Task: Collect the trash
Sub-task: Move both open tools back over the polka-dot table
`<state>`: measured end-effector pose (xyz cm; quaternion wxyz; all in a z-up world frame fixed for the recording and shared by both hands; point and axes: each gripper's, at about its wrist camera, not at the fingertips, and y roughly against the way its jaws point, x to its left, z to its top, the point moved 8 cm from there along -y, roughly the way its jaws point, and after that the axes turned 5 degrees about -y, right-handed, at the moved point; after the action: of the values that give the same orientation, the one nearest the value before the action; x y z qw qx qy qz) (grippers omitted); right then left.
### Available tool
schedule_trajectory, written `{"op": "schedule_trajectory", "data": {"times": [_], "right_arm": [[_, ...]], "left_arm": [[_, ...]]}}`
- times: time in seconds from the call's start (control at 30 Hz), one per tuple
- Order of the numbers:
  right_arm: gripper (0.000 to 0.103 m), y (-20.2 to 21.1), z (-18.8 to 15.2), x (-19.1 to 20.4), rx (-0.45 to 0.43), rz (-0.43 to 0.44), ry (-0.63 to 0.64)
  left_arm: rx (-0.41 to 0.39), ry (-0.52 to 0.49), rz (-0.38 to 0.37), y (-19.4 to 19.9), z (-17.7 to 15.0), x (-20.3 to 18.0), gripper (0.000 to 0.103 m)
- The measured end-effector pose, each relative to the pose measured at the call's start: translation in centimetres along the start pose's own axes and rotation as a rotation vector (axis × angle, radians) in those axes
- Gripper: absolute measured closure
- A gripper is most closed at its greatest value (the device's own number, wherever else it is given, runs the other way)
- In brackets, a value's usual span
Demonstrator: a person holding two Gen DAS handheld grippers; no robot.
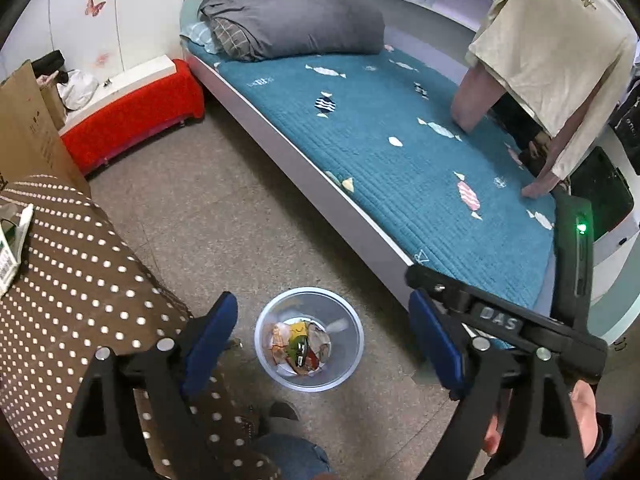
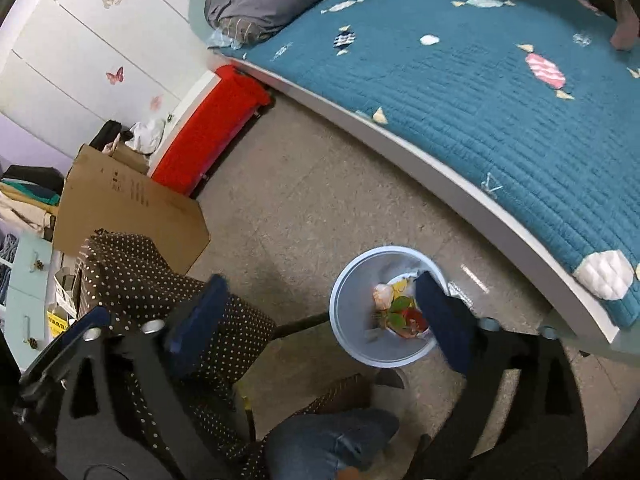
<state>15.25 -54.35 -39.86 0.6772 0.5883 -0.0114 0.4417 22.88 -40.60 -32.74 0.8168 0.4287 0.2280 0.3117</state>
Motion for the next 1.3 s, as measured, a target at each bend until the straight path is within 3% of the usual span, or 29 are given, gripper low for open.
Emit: {"op": "schedule_trajectory", "data": {"times": [0.23,0.47,0.9,1.3], "right_arm": [[0.006,1.8,-0.3,1.3,-0.04,-0.064,0.054],[0.006,4.6,-0.4,3.9,-0.095,-0.068,0.105],[0.006,11.0,-1.4,12.2,-0.208,0.006,0.23],[0.006,14.9,-5.1,20.2,-0.259,0.075,0.377]], "left_arm": [[-0.069,-0.025,0.033,2.7,-0.1,-0.5,0.015],[-0.123,-0.021,0.049,6.2,-0.2,0.0,0.015],[-0.255,0.008,0.102,14.2,-0.8,2.7,0.013],[-0.368,0.094,0.181,21.1,-3.4,7.9,0.01]]}}
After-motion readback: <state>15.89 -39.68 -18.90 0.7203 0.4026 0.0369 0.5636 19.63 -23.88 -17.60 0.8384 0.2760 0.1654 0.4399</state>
